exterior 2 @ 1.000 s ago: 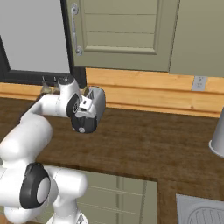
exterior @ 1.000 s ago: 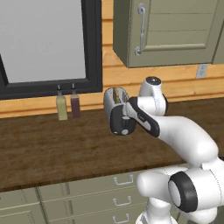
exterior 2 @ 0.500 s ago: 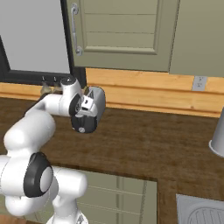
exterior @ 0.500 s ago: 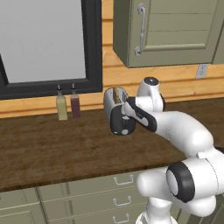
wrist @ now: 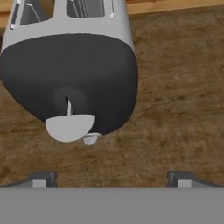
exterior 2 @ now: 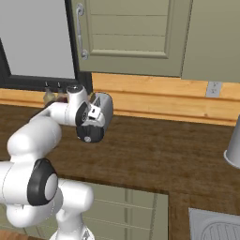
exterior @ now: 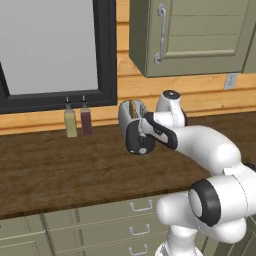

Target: Start the toaster. Once the lever pops up, take the bread to the plate on the dining counter.

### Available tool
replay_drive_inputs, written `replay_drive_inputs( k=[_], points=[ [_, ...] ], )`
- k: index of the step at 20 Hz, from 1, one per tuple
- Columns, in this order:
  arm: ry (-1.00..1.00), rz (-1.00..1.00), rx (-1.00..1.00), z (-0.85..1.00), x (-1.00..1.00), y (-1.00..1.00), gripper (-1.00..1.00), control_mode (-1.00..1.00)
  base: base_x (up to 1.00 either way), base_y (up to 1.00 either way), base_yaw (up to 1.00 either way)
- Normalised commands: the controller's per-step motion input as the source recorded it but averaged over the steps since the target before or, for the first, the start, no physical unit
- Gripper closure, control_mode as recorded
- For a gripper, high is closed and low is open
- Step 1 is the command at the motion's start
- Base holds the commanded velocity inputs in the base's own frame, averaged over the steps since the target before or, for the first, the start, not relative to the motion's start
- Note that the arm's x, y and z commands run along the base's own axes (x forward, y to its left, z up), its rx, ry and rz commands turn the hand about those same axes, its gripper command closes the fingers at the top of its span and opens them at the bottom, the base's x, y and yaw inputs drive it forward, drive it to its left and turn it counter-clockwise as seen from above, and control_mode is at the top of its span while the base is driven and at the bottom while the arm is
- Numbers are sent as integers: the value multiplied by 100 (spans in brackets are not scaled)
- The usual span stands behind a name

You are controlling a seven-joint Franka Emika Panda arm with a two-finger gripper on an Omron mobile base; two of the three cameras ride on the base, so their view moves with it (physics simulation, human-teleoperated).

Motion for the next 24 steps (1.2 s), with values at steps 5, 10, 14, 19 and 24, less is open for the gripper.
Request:
replay_drive_inputs(
  k=[5, 10, 14, 19, 24],
  points=[
    [0, 0, 0, -18, 0, 0, -100, -100, 0, 0, 0],
    [0, 0, 0, 1, 3, 0, -100, -100, 0, 0, 0],
    [0, 0, 0, 1, 19, 0, -100, -100, 0, 0, 0],
    [0, 0, 0, 0, 29, 0, -100, -100, 0, 0, 0],
    [0, 0, 0, -5, 10, 0, -100, -100, 0, 0, 0]
  ],
)
